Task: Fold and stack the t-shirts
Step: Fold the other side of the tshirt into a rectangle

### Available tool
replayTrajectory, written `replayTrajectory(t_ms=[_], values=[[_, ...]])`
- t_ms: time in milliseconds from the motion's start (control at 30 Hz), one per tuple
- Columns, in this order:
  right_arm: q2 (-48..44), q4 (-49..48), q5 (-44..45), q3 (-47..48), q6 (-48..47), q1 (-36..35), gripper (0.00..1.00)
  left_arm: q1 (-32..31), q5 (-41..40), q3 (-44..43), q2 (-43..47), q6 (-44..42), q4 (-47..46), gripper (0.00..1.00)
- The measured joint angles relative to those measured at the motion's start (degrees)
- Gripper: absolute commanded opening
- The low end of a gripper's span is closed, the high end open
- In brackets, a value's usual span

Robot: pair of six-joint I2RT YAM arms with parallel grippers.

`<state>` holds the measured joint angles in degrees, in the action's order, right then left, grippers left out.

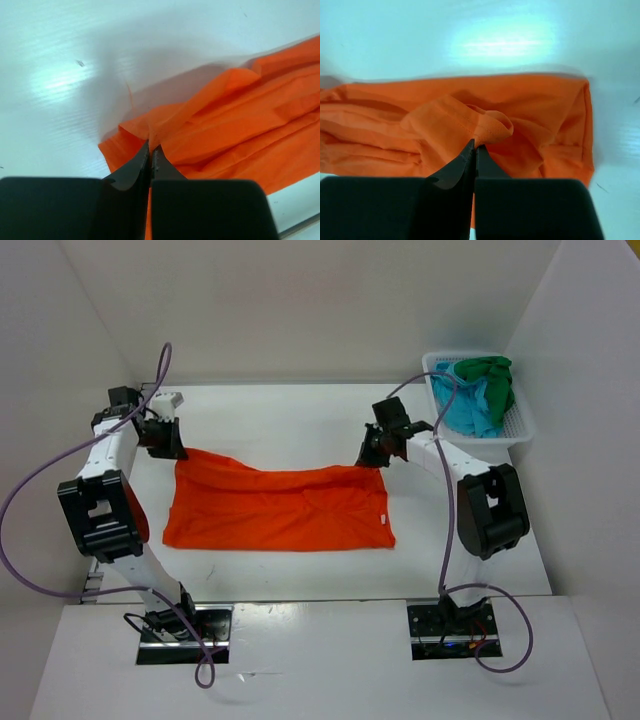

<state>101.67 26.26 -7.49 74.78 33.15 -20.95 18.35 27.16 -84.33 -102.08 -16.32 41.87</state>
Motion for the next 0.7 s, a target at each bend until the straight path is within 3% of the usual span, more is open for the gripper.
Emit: replayTrajectory(t_ms=[300,567,667,700], values=[[-7.39,0.59,-0.74,-15.23,2.23,0.11,0.0,1.57,-0.98,8.26,2.93,-3.02,2.32,0.0],[-7.65,0.87,-1.07,-17.4,3.48,0.09,0.0,2.16,-4.66,9.03,0.72,-5.2,7.04,0.0],[-7.8,1.07,-0.98,-17.4,3.45,0.09,0.0,2.14,-5.66,9.07,-0.81,-6.12,8.35,0.11],[-7.82,1.11,-0.98,-17.38,3.45,0.09,0.14,2.12,-5.99,9.09,-1.2,-6.27,8.81,0.15]])
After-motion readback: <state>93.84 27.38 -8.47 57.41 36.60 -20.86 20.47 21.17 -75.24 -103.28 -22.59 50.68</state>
